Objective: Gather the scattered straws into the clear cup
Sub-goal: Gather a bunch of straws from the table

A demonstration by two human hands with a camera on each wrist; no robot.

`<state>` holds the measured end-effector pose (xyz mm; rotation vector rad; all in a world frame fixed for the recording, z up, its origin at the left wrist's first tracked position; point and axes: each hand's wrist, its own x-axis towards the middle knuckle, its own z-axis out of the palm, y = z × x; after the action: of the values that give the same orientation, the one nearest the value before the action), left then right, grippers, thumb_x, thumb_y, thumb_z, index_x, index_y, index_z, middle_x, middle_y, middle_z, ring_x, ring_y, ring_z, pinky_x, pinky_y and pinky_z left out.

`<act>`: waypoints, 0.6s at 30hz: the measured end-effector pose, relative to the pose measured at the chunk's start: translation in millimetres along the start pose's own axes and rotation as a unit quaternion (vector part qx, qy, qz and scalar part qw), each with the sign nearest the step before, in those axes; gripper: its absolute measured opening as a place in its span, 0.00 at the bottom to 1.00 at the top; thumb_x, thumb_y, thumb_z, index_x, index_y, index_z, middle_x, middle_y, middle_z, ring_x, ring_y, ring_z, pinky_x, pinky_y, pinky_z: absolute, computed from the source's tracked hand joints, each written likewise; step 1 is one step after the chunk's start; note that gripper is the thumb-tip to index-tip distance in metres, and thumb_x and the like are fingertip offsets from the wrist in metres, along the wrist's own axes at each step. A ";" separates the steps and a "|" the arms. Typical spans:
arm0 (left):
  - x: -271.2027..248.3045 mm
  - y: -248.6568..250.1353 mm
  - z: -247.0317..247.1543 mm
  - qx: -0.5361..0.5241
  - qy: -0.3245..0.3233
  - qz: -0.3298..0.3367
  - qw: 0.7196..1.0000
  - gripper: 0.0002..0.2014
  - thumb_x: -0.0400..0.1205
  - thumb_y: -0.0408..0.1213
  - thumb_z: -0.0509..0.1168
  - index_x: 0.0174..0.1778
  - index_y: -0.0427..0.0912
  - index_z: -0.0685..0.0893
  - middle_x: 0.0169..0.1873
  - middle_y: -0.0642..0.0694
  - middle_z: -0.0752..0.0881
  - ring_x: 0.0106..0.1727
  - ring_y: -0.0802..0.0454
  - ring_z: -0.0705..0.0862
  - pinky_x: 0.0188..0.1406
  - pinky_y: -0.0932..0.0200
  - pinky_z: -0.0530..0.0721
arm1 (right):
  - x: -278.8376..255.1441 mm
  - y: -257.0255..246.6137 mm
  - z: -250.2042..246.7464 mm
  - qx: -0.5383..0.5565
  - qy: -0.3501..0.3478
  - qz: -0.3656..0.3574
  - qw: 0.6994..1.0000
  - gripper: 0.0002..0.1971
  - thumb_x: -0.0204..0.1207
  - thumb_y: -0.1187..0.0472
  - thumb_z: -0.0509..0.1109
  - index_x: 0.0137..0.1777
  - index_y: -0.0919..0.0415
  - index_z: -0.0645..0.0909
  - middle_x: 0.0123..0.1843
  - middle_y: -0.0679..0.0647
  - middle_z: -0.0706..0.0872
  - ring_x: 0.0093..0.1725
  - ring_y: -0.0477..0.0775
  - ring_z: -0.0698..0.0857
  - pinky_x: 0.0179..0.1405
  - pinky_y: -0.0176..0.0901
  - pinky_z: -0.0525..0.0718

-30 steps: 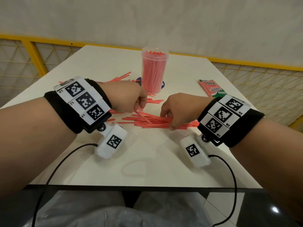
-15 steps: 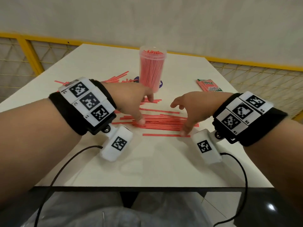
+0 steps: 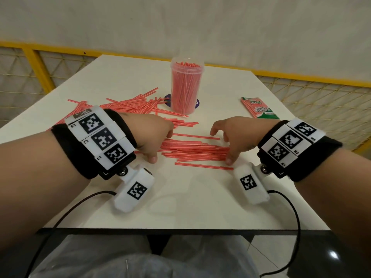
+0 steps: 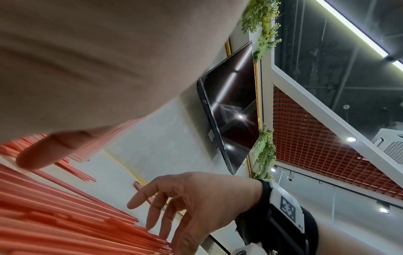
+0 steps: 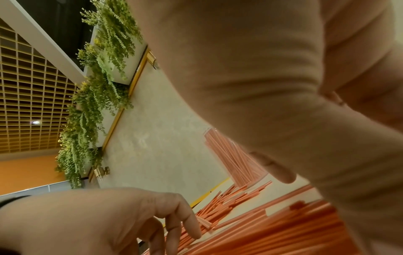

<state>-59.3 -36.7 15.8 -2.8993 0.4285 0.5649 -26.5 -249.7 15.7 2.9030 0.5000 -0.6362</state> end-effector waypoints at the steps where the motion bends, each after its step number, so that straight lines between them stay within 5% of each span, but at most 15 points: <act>1: 0.6 1.2 0.1 0.007 0.005 0.003 1.000 0.38 0.72 0.38 0.78 0.76 0.47 0.67 0.36 0.57 0.69 0.44 0.52 0.73 0.28 0.62 0.67 | 0.4 -1.6 -0.3 -0.005 0.000 -0.003 1.000 0.48 0.56 0.54 0.88 0.76 0.49 0.67 0.56 0.48 0.78 0.45 0.50 0.79 0.33 0.39 0.73; 6: 3.8 -1.3 4.4 0.011 0.019 0.026 0.999 0.33 0.76 0.30 0.71 0.77 0.47 0.67 0.56 0.49 0.82 0.53 0.48 0.80 0.44 0.57 0.80 | 2.6 -6.8 -0.5 -0.024 -0.006 -0.001 1.000 0.49 0.57 0.56 0.88 0.77 0.50 0.66 0.58 0.50 0.82 0.51 0.54 0.84 0.45 0.43 0.80; 10: 1.8 -9.7 5.6 -0.014 0.011 0.043 0.999 0.34 0.76 0.27 0.67 0.77 0.50 0.65 0.53 0.46 0.85 0.52 0.46 0.84 0.48 0.51 0.85 | 3.0 -0.8 0.1 0.020 -0.010 0.017 1.000 0.46 0.57 0.57 0.88 0.74 0.50 0.68 0.53 0.50 0.83 0.38 0.52 0.89 0.36 0.41 0.84; 18: 3.7 -6.5 6.8 -0.029 0.056 0.051 0.997 0.32 0.77 0.26 0.64 0.76 0.50 0.65 0.50 0.48 0.84 0.44 0.53 0.81 0.27 0.63 0.74 | 2.8 0.0 0.1 0.025 -0.013 0.022 0.999 0.44 0.58 0.57 0.87 0.74 0.51 0.69 0.50 0.48 0.82 0.38 0.50 0.89 0.33 0.39 0.81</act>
<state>-56.4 -30.0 8.8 -2.9893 0.5882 0.4369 -24.2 -248.9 14.4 2.9406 0.4221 -0.6880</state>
